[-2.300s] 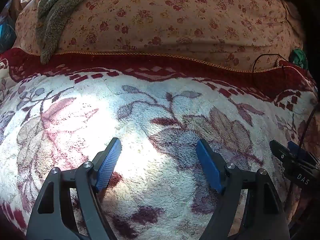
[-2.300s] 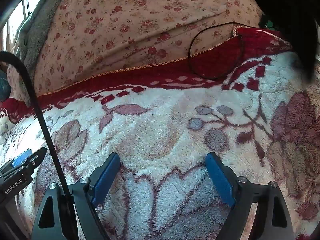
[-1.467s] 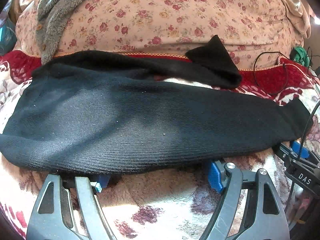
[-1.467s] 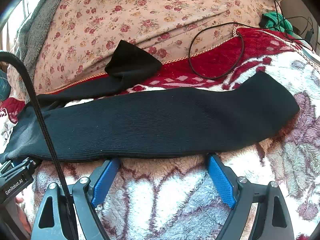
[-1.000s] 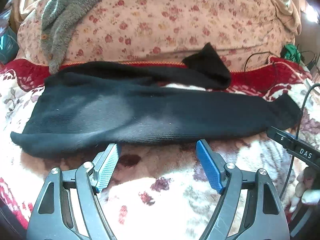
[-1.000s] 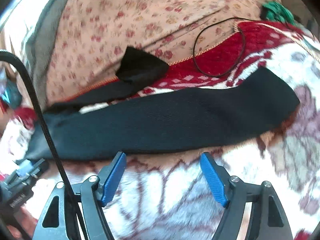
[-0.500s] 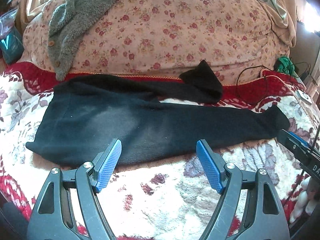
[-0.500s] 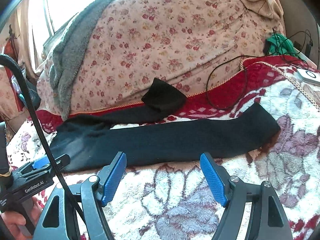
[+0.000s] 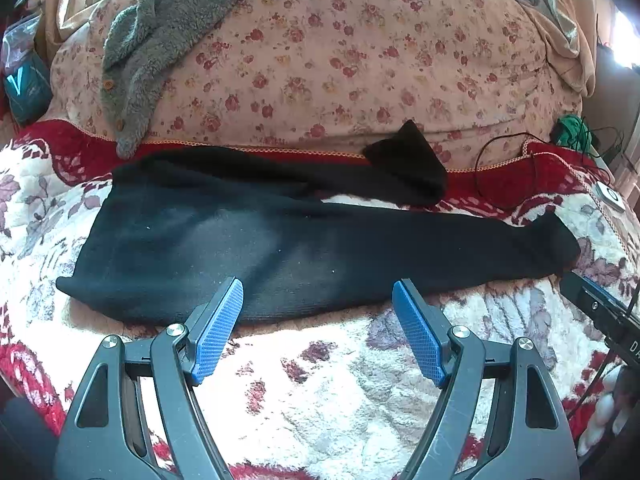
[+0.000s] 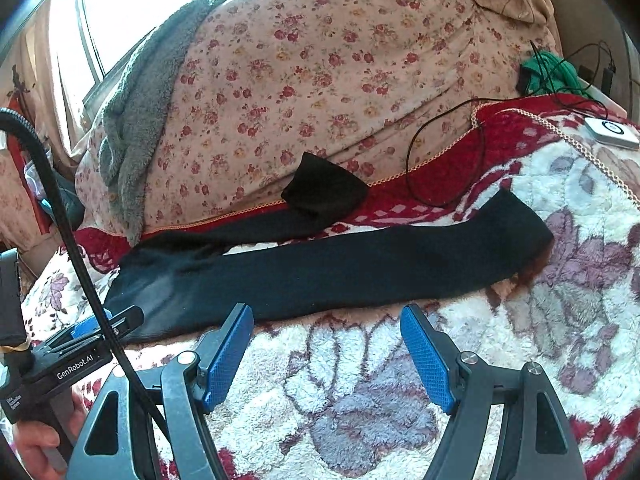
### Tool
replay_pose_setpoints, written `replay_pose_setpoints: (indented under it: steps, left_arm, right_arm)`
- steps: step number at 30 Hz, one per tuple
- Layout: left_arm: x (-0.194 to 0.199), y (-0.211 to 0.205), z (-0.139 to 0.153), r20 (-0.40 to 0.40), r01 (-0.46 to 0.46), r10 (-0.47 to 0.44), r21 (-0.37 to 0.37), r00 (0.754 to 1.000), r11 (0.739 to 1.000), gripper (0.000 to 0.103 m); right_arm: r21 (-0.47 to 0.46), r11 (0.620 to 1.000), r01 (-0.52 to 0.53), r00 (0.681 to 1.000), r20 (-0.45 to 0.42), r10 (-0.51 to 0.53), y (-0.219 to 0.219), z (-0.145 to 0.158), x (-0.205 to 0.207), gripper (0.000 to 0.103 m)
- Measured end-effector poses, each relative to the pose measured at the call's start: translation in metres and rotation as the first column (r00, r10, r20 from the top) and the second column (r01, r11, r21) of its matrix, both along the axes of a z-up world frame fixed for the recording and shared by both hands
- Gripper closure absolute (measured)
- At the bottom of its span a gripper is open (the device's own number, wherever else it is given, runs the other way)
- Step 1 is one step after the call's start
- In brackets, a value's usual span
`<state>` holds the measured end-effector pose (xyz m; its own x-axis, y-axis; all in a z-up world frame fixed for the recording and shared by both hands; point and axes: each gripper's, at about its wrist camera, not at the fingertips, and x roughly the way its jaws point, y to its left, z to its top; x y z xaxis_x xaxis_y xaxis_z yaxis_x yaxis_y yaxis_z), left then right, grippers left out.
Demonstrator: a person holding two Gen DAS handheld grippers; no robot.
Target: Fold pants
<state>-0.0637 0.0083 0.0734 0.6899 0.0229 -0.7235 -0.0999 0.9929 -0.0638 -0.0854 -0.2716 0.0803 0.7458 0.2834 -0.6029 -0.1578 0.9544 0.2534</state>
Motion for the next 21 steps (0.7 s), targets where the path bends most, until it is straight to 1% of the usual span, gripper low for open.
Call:
replay_pose_setpoints:
  steps: [3,11,21]
  left_arm:
    - [0.002,0.002,0.000,-0.015,-0.004,0.004,-0.002,1.000,1.000,0.025]
    - [0.002,0.006,-0.004,-0.024,-0.015,0.015,-0.007,1.000,1.000,0.025]
    - [0.004,0.012,-0.009,-0.037,-0.031,0.031,-0.019,0.999,0.999,0.025]
  right_arm:
    - [0.006,1.000,0.002,1.000,-0.015,-0.002,0.000,-0.002,0.001,0.028]
    - [0.012,1.000,0.003,1.000,-0.018,-0.003,0.002,-0.003,0.003,0.028]
    - [0.010,1.000,0.000,0.999,-0.044,0.001,0.006,-0.010,0.007,0.028]
